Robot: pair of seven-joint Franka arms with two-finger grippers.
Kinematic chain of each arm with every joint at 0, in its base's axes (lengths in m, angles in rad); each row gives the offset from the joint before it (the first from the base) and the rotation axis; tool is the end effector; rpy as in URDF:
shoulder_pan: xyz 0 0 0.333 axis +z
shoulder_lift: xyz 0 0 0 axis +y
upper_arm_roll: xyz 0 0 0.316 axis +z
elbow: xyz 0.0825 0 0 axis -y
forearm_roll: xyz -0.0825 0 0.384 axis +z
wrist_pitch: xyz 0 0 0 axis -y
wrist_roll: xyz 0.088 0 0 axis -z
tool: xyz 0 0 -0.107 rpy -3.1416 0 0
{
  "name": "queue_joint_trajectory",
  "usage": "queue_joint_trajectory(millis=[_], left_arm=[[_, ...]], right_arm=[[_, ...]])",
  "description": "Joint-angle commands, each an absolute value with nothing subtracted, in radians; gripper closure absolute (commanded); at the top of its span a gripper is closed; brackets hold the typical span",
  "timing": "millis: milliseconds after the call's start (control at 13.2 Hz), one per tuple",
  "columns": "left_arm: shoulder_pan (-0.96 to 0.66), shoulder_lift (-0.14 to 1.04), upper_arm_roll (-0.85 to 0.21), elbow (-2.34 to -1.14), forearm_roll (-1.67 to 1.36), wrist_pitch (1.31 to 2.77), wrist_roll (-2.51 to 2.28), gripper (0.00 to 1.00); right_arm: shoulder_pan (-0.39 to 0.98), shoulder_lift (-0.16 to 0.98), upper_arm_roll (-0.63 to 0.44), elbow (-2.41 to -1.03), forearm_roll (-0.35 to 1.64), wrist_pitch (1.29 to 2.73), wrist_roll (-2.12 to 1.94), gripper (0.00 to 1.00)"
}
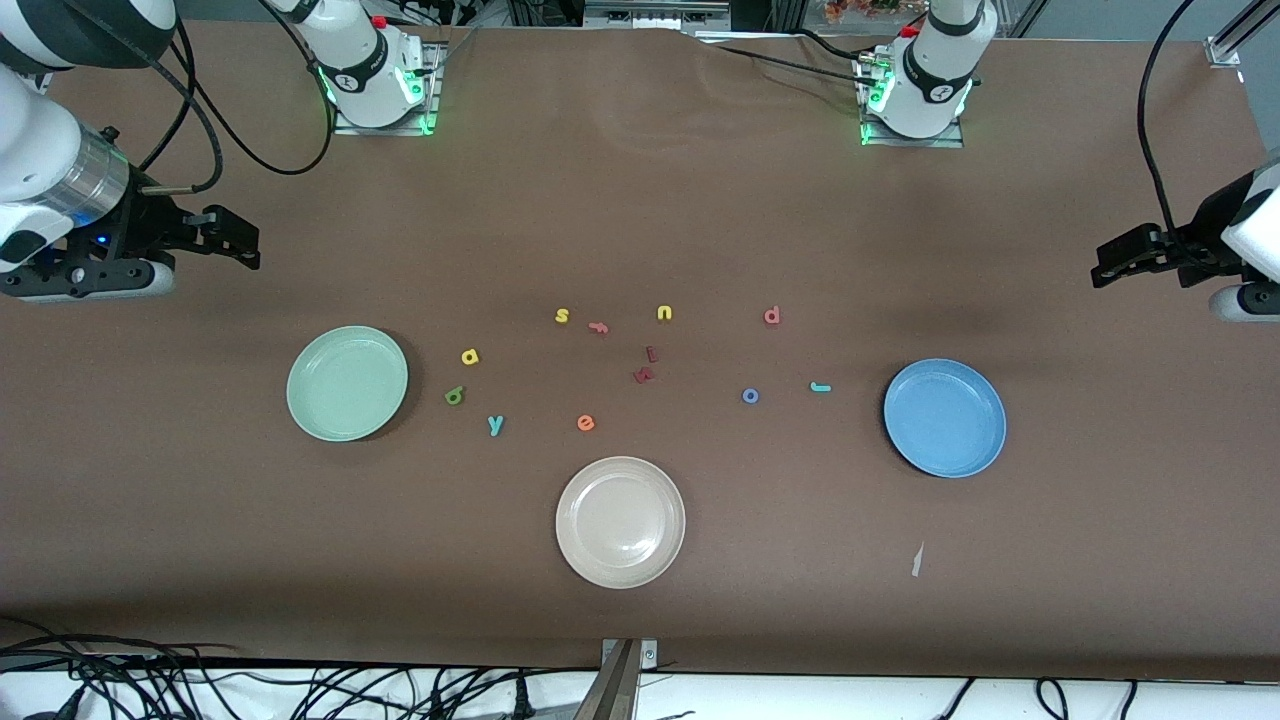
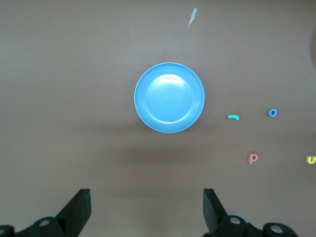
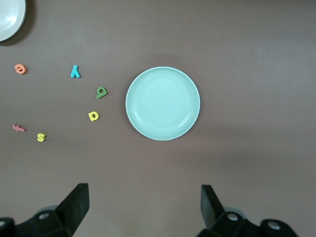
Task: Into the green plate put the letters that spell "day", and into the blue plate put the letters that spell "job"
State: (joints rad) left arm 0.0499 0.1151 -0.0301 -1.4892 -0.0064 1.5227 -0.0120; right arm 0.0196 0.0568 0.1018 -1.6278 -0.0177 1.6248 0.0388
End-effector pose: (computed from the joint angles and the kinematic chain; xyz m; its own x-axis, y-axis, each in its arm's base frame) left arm 0.5836 0.0119 0.5932 0.9962 0.0313 -0.0816 0.0322 -0.9994 0.0089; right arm 0.5688 0.0661 0.5703 0.9948 0.0834 -0.0590 0.0844 -0.9963 0.0141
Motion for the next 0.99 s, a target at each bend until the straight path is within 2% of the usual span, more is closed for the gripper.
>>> queue_joint_trajectory(millis=[0,910], left_arm=[[0.052,0.11,-0.032,-1.48,-0.024,1.519,-0.002,0.0],[0.058,0.112,-0.031,-1.48,-0.025,1.519,-0.002,0.0]], right_arm=[[0.018,0.061,0.104,-1.611,-0.025,1.634,0.041,0.0],[0.018,0.063,0.104,-1.611,-0.014,1.649,0.044,0.0]])
